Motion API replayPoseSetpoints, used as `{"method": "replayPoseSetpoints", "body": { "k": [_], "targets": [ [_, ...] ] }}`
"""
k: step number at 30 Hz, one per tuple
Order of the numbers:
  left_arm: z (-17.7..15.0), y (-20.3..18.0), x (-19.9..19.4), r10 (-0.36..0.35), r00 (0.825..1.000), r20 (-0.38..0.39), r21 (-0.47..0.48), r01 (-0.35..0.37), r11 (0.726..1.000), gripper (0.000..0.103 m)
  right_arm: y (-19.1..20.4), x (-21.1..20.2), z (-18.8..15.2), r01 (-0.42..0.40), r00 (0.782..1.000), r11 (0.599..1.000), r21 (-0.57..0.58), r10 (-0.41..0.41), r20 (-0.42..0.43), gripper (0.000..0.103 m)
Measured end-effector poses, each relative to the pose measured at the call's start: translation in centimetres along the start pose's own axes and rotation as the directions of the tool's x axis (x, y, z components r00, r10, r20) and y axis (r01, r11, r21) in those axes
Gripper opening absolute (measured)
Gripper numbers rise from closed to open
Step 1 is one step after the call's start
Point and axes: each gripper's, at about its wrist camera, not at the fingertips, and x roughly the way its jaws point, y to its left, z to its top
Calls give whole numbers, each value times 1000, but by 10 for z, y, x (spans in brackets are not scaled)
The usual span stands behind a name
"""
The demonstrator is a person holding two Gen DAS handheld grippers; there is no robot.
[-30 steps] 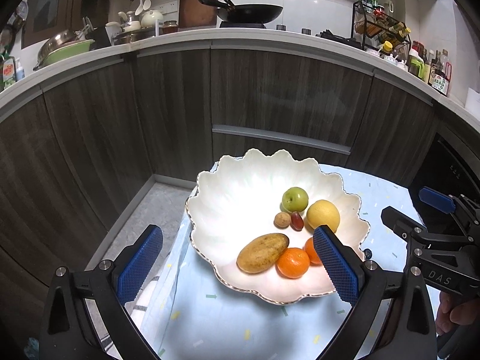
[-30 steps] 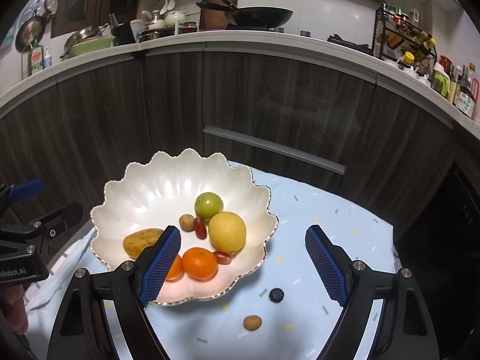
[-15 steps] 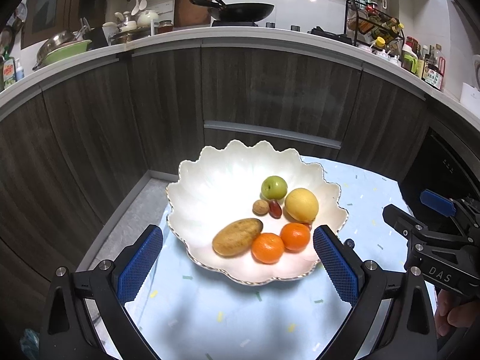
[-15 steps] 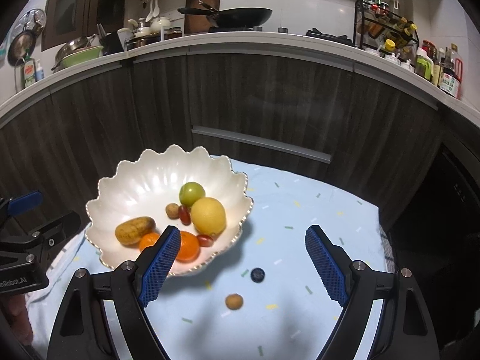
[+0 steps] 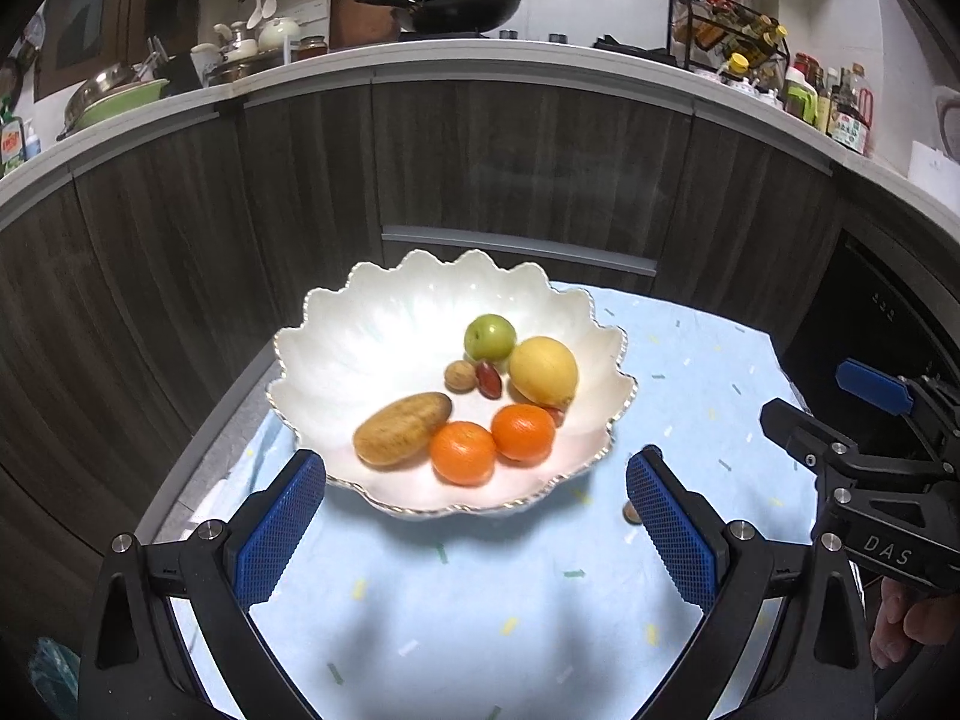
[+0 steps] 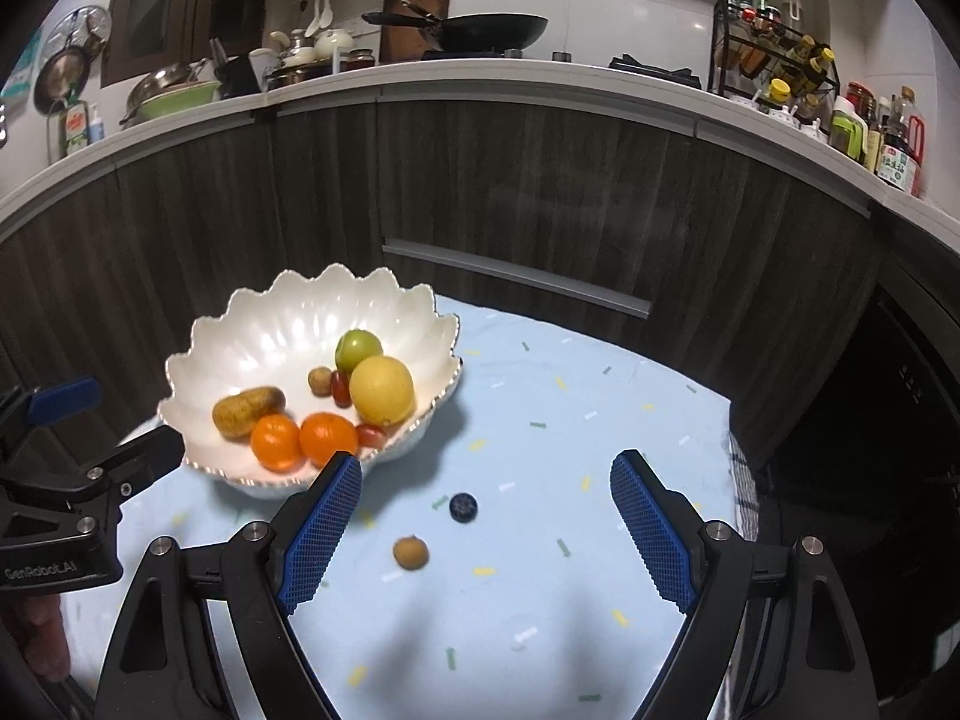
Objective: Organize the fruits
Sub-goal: 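Withdraw both open tools from the bowl toward the blueberry and brown fruit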
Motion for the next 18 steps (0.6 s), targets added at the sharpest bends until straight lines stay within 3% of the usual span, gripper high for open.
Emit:
{"method": "replayPoseSetpoints", "body": {
  "k": [18],
  "targets": [
    [-32, -71, 14, 23, 1000, -3, 107, -22, 994, 101, -39, 34, -36, -133, 989, 985, -114, 124, -81, 82]
  ]
}}
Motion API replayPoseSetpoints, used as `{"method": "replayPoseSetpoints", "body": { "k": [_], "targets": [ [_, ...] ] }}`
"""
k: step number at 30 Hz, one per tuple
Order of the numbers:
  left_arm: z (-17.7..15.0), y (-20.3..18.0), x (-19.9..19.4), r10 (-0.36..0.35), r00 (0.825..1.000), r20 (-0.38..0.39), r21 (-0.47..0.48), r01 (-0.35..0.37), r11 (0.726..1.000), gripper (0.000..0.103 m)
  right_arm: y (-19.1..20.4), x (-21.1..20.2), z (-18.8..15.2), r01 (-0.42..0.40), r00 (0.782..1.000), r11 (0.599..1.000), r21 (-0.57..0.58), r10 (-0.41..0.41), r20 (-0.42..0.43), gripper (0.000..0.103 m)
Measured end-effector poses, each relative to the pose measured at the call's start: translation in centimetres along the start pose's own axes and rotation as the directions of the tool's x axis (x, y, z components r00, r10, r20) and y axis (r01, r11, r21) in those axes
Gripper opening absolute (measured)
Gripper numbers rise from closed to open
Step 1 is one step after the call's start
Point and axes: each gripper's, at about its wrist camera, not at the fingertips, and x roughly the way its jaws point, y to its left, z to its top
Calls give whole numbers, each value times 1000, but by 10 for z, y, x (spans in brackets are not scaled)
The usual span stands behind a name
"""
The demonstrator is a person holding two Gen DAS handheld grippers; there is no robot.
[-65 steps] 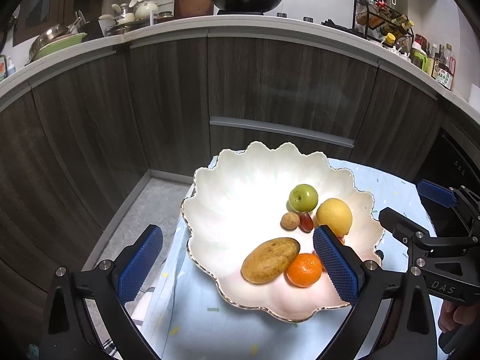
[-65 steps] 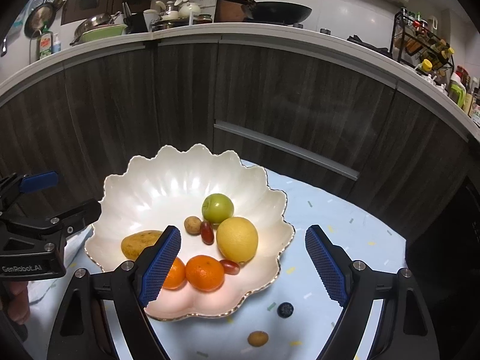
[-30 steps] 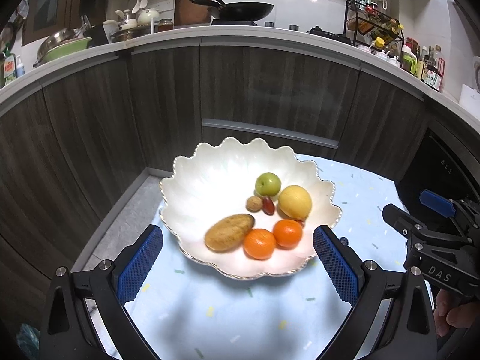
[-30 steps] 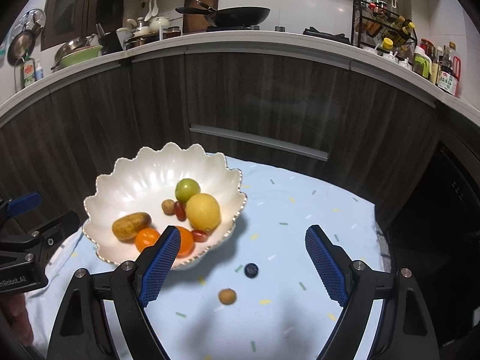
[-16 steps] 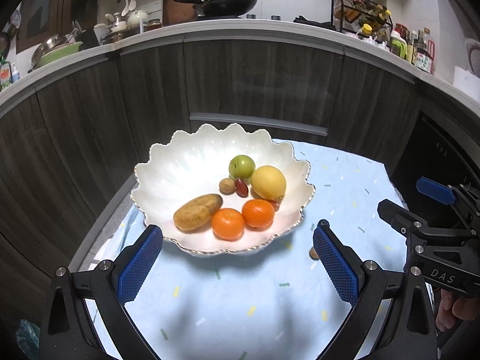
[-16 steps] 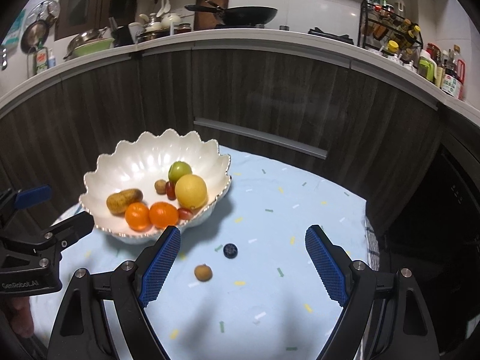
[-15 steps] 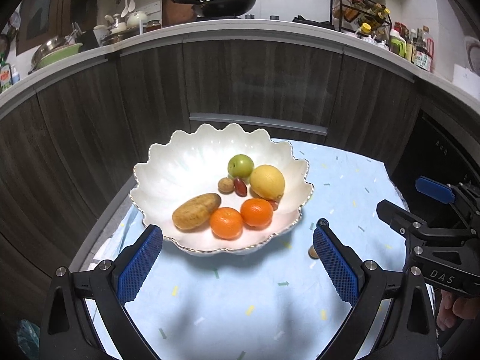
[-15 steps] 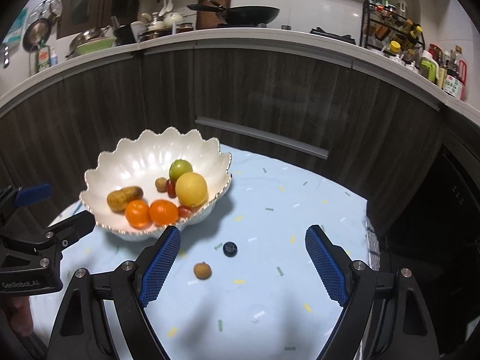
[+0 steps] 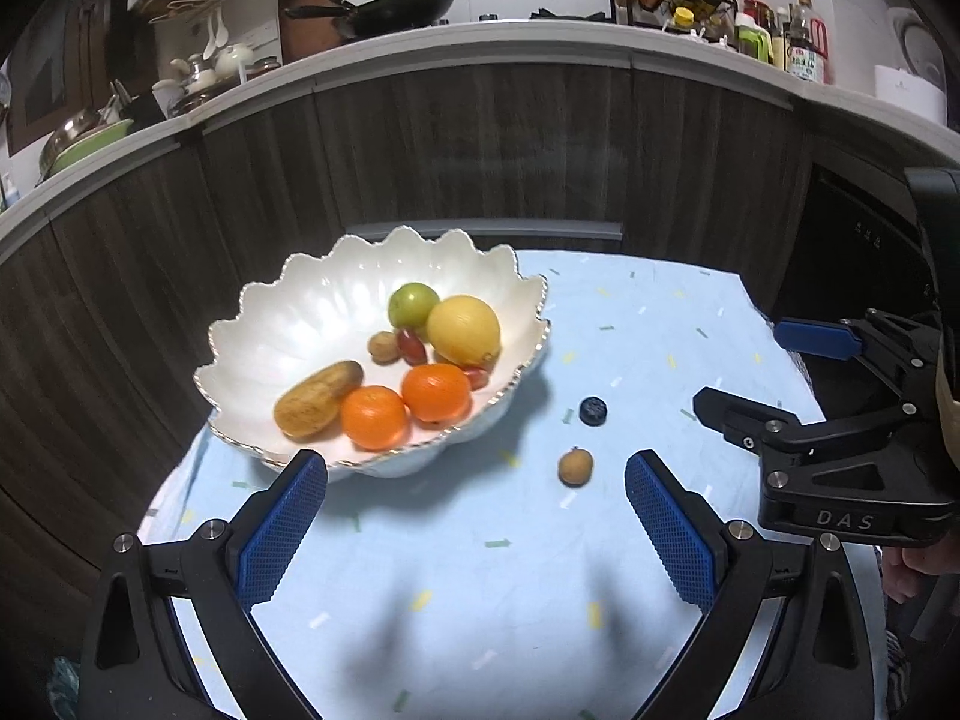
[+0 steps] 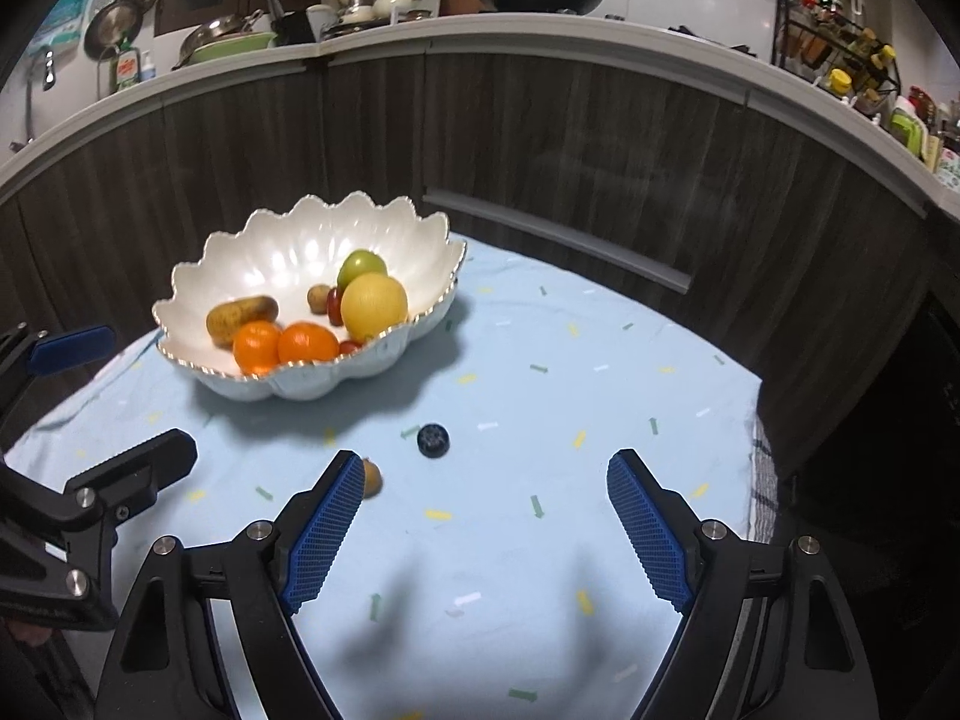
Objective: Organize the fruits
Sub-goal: 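Withdraw both open tools from the bowl toward the blueberry and brown fruit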
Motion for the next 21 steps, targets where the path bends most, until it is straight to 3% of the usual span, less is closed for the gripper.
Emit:
{"method": "replayPoseSetpoints", "body": {
  "k": [10, 21],
  "targets": [
    [-8, -25, 31, 30, 999, -27, -21, -31, 999, 97, -16, 34, -3, -112, 993, 991, -78, 109, -44, 72],
    [-14, -42, 71, 12, 997, -82, -19, -14, 1000, 73, -23, 71, -2, -213, 975, 962, -173, 197, -102, 54]
  ]
}}
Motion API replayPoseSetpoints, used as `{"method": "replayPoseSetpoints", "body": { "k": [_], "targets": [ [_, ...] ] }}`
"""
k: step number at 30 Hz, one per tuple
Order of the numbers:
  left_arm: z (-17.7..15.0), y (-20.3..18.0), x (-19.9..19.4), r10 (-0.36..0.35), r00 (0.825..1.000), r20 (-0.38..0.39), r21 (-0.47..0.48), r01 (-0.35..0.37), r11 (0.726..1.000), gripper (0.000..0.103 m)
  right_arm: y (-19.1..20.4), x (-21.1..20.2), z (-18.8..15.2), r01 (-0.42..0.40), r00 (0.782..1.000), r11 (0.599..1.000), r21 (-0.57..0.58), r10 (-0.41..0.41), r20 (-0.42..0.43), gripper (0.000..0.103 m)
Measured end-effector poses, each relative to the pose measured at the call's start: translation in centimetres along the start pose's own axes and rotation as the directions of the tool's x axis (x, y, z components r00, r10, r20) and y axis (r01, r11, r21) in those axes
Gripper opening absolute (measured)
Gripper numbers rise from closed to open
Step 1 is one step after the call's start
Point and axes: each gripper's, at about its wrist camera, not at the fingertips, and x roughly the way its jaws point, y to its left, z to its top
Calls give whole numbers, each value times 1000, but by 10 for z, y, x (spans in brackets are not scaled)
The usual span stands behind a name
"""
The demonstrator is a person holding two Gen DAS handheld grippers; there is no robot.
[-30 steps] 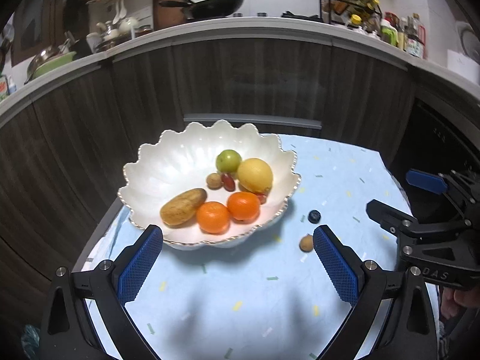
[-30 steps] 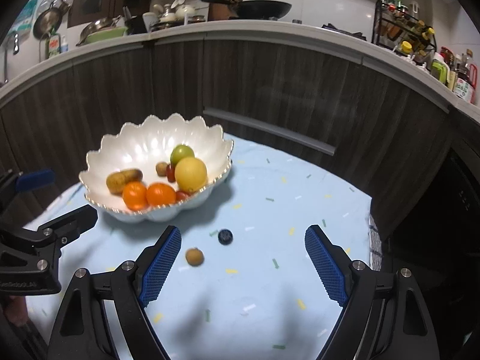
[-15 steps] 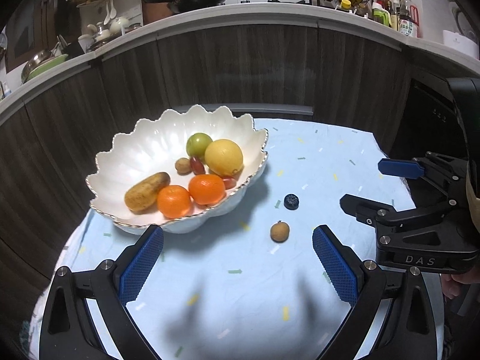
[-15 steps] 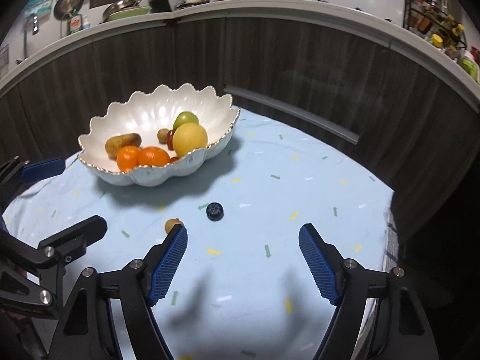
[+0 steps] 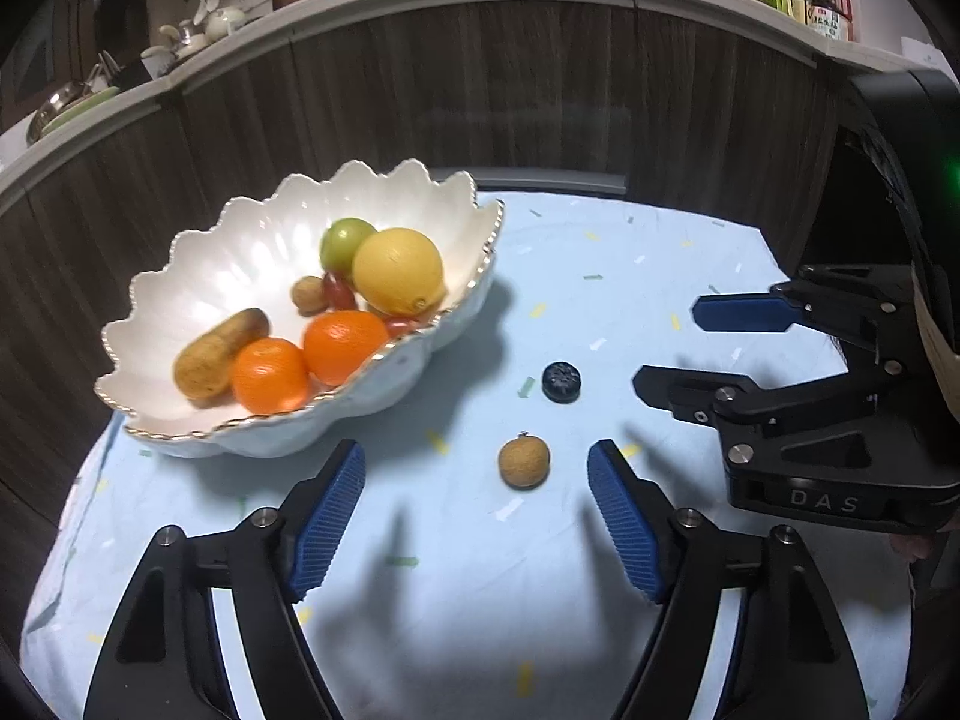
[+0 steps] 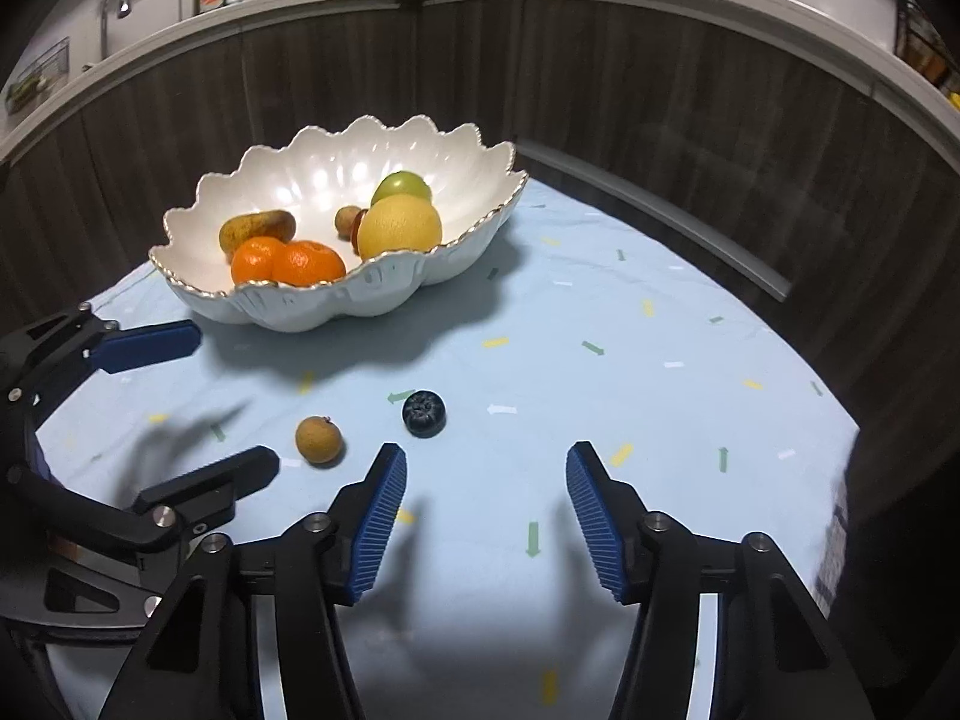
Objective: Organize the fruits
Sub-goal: 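Grasp the small brown fruit with the left tool while the right tool grasps the blueberry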
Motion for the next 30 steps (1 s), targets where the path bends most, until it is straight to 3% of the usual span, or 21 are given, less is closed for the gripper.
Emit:
{"method": "replayPoseSetpoints", "body": {
  "k": [10, 15, 22, 27, 30],
  "targets": [
    [-3, -7, 24, -51, 997, -50, 16, 51, 999, 60, 5, 27, 6, -106, 994, 989, -98, 103, -40, 42],
    [-1, -7, 34, -72, 995, -73, 13, 74, 997, 47, 7, 34, 10, -134, 991, 984, -120, 129, -43, 41],
    [-1, -8, 42, -94, 991, -100, 5, 95, 996, 42, 11, 44, 16, -157, 987, 977, -144, 153, -41, 40],
    [-1, -7, 44, -104, 989, -108, -2, 105, 994, 39, 16, 53, 16, -185, 982, 970, -155, 177, -64, 24],
    [-1, -6, 44, -111, 988, -108, -6, 111, 994, 33, 17, 55, 14, -188, 982, 970, -155, 181, -60, 23]
  ]
}}
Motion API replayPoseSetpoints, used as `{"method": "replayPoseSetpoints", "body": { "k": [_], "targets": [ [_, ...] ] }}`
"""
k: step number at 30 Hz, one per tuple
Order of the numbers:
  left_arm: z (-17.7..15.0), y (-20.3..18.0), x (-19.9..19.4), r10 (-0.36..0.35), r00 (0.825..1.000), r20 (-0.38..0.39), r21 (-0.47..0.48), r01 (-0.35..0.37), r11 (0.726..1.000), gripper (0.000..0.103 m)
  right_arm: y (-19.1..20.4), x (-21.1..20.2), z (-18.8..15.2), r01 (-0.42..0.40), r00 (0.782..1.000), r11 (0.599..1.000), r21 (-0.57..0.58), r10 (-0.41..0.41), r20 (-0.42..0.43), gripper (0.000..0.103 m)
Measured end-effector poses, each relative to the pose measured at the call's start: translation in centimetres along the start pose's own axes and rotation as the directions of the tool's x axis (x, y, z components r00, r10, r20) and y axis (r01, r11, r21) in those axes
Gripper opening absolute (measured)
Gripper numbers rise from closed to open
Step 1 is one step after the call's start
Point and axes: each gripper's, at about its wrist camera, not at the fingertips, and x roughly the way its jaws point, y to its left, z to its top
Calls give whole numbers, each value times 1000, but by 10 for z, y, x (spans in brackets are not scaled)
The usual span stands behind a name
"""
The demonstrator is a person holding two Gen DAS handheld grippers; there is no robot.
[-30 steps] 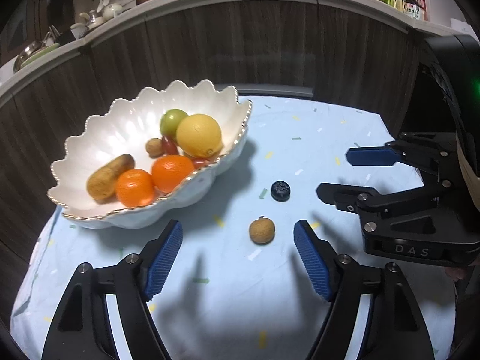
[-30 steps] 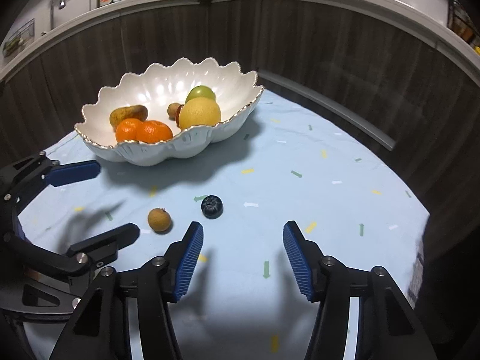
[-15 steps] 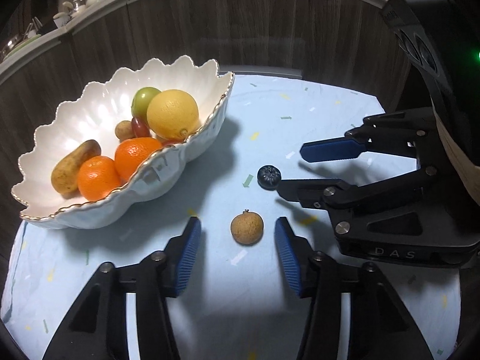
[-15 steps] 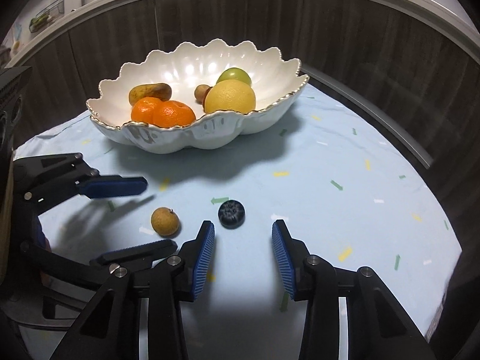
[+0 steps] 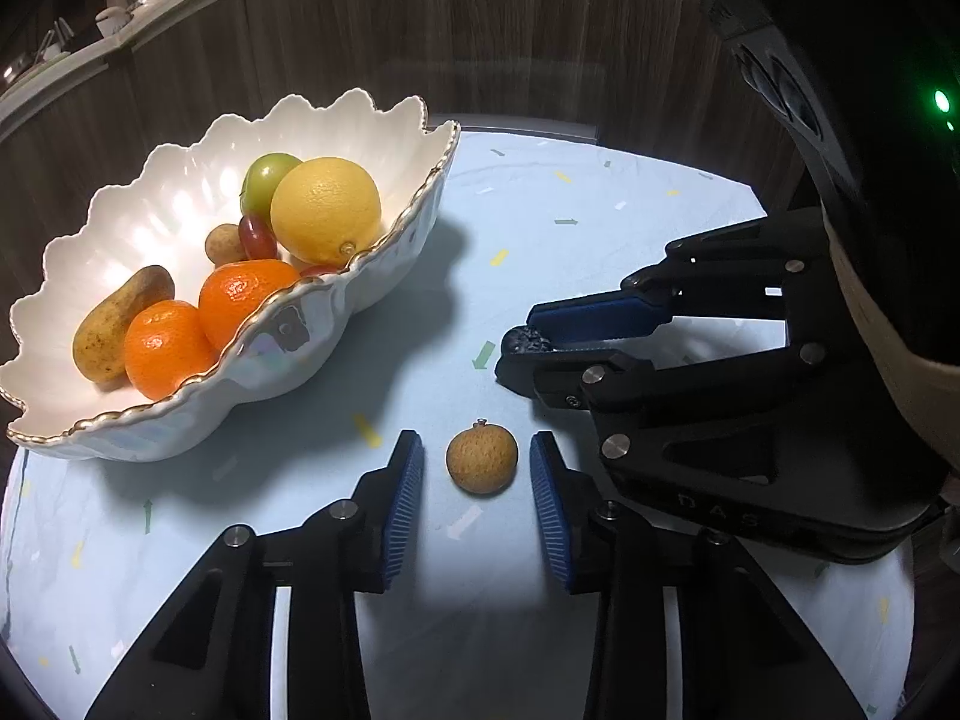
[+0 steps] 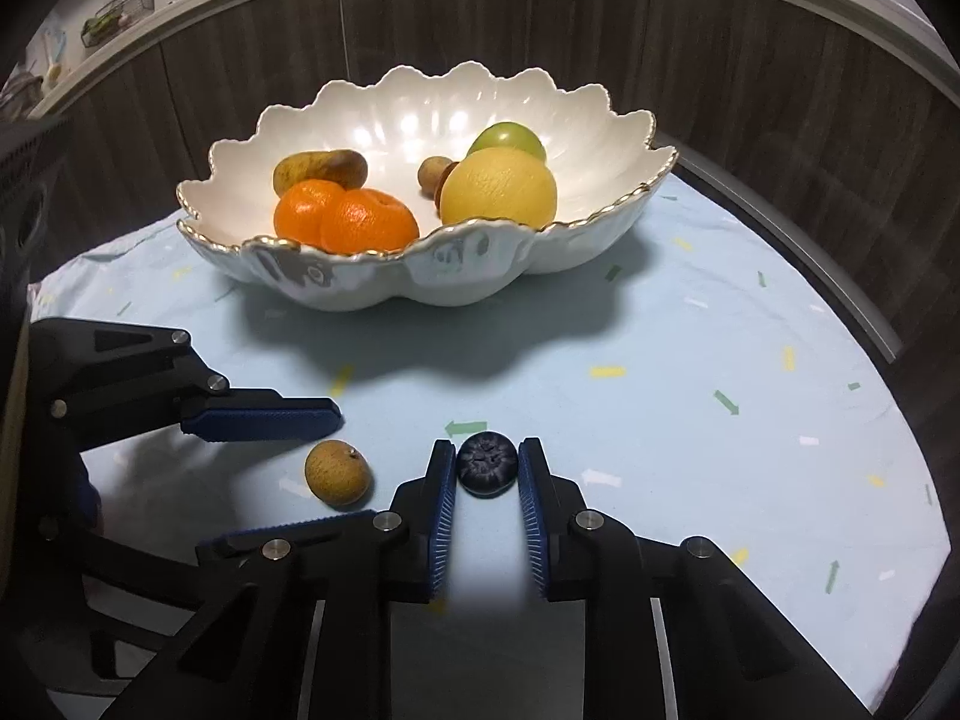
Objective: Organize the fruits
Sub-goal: 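Grasp the small brown fruit with the left tool while the right tool grasps the blueberry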
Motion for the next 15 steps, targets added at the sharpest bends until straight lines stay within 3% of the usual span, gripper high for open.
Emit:
{"method": "replayPoseSetpoints", "body": {
  "k": [3, 15],
  "targets": [
    [1, 0, 0, -11, 1000, 2, 2, 11, 1000, 23, -1, -1, -1, -4, 1000, 1000, 8, 4, 4, 22],
    [0, 4, -5, -26, 1000, -1, 1, 26, 1000, 23, 3, -12, -2, 22, 1000, 999, 37, -23, 12, 22]
  ]
}}
